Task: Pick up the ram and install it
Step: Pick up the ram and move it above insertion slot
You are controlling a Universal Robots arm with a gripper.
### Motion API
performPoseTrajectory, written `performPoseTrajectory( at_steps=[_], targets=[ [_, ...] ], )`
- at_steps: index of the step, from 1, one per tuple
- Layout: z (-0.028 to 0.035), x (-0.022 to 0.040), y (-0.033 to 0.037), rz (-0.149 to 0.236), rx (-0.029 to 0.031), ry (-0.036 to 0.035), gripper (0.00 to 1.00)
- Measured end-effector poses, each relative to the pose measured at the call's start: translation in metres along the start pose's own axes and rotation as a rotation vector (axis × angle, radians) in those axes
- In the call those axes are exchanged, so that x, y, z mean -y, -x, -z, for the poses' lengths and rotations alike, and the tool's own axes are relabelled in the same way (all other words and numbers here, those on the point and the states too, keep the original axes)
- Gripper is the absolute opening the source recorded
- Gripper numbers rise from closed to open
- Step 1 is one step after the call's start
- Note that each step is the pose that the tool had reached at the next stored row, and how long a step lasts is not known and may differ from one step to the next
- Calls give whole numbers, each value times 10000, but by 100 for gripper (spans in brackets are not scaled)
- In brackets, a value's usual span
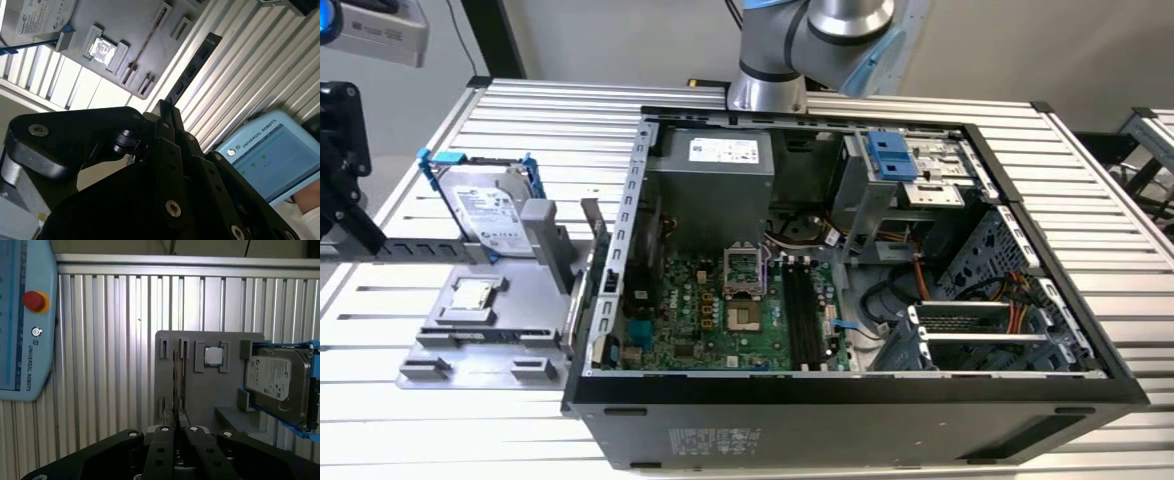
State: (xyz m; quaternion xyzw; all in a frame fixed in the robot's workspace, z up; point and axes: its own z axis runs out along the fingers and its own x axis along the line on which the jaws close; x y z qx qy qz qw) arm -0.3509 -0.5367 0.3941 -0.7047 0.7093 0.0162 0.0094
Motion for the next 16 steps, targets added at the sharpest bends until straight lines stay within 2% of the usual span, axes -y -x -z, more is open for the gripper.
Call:
performPoseTrajectory(
  at_steps=[4,7,16],
  targets=[
    [9,6,0,2,1,0,0],
    [9,50,1,0,0,1,0],
    [12,323,2,-2,0,76,0]
  ],
)
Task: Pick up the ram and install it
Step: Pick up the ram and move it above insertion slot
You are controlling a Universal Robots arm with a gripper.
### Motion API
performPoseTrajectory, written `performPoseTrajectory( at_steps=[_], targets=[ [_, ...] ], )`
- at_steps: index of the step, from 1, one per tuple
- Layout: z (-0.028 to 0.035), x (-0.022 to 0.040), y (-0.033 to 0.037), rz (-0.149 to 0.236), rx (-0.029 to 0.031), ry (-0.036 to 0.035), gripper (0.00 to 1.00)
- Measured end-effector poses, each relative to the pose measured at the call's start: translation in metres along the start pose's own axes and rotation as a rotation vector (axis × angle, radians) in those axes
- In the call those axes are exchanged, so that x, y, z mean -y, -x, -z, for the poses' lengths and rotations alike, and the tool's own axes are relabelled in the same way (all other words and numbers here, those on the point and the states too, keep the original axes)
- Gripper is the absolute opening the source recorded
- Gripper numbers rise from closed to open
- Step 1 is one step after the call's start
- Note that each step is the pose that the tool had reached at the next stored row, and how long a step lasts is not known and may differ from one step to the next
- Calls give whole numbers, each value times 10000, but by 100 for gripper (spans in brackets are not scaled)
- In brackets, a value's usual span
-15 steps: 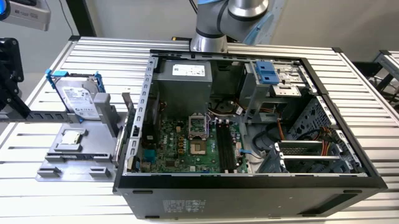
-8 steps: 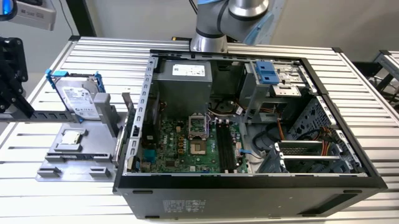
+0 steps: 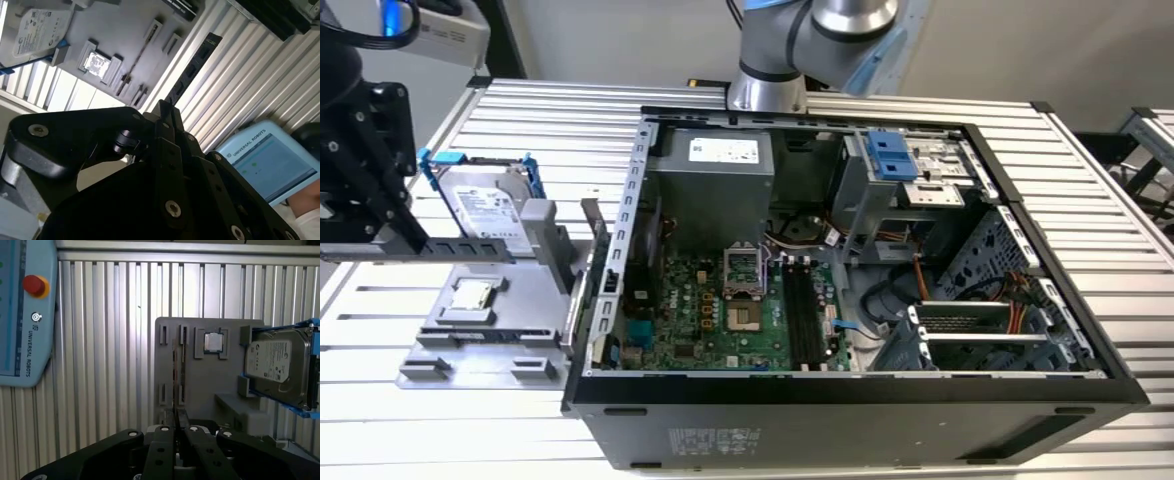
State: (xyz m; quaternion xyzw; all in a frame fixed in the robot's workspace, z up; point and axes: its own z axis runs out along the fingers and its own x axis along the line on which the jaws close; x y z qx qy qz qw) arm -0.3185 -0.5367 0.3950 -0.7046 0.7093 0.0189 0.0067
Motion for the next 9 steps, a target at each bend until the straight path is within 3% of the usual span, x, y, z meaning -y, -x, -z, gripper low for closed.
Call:
performPoseTrajectory(
  at_steps=[9],
  targets=[
    [5,307,2,-4,-1,111,0]
  ],
)
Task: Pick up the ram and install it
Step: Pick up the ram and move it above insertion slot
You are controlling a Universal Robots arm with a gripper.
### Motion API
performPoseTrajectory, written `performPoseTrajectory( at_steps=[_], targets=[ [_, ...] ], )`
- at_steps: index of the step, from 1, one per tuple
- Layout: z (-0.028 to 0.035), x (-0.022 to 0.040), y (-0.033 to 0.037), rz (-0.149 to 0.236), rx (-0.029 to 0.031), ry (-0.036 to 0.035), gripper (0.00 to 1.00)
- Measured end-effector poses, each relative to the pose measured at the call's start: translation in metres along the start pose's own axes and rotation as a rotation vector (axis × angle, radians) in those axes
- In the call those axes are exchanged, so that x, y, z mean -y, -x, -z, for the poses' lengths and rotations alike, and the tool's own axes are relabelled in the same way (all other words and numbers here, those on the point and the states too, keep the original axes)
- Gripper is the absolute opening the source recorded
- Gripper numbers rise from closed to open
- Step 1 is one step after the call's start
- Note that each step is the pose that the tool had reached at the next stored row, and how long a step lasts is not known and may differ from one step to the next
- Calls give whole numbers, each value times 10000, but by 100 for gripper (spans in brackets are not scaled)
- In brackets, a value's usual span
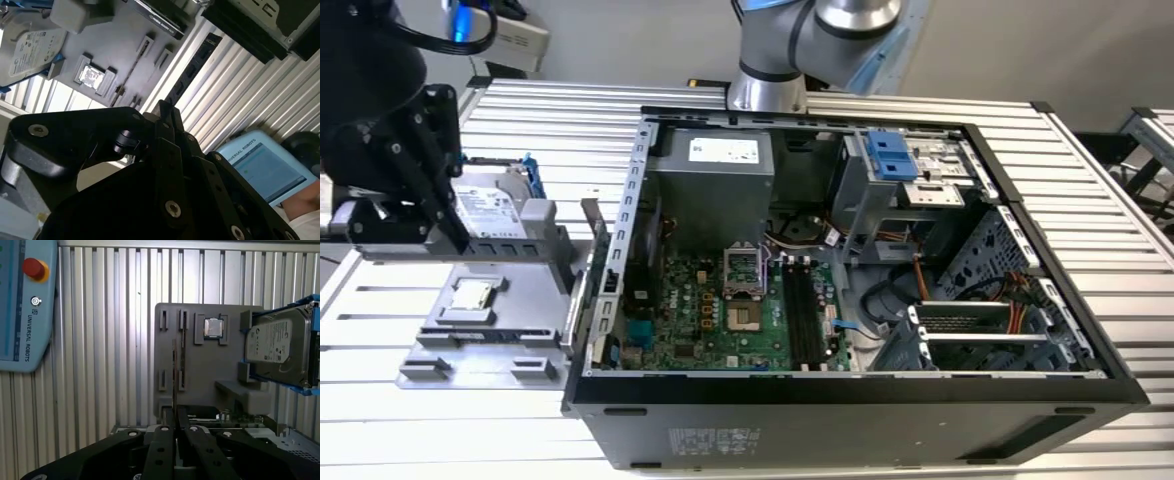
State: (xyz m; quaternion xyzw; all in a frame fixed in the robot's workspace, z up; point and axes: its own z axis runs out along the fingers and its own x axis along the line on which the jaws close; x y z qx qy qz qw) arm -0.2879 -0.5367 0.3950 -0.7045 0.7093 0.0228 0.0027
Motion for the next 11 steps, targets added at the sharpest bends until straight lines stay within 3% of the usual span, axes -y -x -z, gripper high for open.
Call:
performPoseTrajectory(
  at_steps=[11],
  targets=[
    [11,388,3,-6,0,151,0]
  ],
)
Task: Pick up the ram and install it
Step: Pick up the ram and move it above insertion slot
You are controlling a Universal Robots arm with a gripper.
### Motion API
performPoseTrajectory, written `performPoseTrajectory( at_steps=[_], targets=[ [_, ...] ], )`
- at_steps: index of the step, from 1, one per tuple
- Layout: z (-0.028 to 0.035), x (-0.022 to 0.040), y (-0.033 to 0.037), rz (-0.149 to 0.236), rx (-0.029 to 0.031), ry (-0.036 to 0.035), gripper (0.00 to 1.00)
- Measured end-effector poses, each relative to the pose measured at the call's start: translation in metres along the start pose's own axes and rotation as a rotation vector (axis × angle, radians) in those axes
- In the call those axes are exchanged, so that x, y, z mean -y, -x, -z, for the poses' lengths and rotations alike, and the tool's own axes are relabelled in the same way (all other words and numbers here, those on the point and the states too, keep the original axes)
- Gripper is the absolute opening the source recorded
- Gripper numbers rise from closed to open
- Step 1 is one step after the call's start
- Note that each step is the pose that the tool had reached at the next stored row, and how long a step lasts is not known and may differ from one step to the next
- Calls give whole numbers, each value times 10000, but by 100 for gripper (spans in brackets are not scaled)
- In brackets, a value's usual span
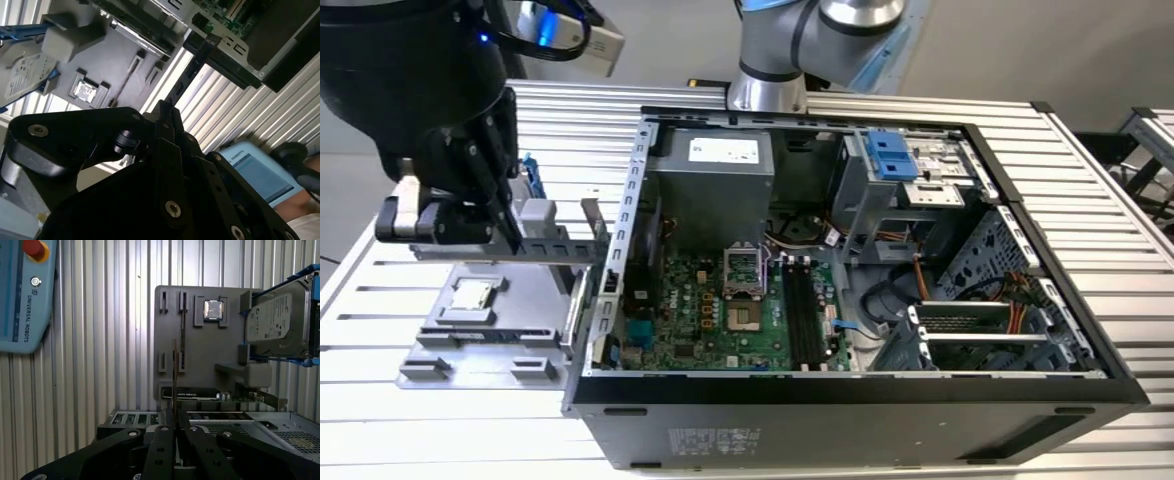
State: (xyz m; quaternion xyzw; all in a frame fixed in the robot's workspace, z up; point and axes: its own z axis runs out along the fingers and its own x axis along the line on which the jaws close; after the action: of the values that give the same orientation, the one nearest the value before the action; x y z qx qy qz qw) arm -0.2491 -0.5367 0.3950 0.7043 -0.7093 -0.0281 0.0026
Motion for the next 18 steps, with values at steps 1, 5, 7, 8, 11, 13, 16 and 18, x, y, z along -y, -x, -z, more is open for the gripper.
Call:
performPoseTrajectory(
  at_steps=[1,5,7,8,11,13,16,18],
  targets=[
    [2,32,0,0,-1,11,0],
    [5,114,1,3,0,25,0],
    [5,114,1,3,-1,24,0],
    [5,114,1,2,-1,24,0],
    [6,130,1,18,-1,25,0],
    [7,164,1,46,-2,25,0],
    [10,225,2,85,-4,23,0],
    [11,262,2,111,-3,11,0]
  ],
)
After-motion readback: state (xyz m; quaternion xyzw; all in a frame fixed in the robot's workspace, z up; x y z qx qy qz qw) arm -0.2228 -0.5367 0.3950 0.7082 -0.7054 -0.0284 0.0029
